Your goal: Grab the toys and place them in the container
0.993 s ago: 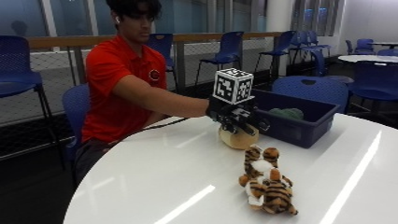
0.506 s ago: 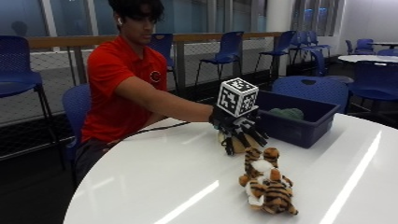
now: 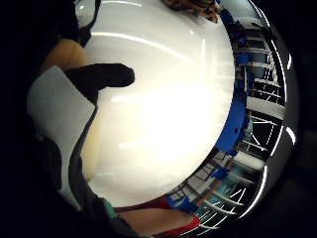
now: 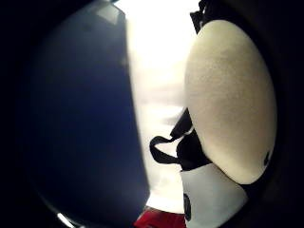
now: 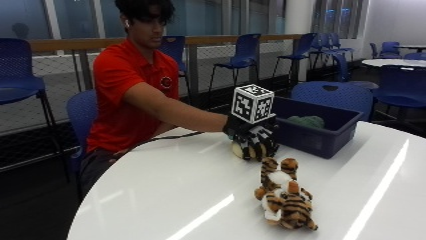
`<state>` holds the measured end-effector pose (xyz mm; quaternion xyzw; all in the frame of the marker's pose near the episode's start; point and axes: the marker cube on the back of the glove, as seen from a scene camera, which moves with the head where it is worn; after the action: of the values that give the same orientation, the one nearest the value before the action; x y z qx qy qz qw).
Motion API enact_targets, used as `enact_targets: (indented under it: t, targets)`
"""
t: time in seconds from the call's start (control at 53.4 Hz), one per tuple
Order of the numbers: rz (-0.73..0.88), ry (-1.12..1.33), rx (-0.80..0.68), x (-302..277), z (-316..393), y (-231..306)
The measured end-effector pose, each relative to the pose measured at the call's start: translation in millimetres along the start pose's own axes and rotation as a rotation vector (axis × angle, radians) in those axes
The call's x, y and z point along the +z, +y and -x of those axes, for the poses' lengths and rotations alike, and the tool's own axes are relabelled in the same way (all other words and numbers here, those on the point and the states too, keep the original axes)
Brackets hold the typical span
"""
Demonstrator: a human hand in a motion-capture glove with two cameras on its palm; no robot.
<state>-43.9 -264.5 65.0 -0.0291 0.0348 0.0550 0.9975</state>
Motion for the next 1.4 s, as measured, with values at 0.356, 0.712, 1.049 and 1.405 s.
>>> enact_targets:
  t: [0.356, 0.712, 1.049, 1.405]
  targets:
    - [-0.102, -0.047, -0.045, -1.0, 3.4, -0.2]
    - [-0.106, -0.066, -0.063, -3.0, 6.2, 1.4]
    - [-0.092, -0.069, -0.068, -26.8, -5.3, 8.8]
    - [-0.19, -0.061, -0.093, -126.3, -4.2, 27.0]
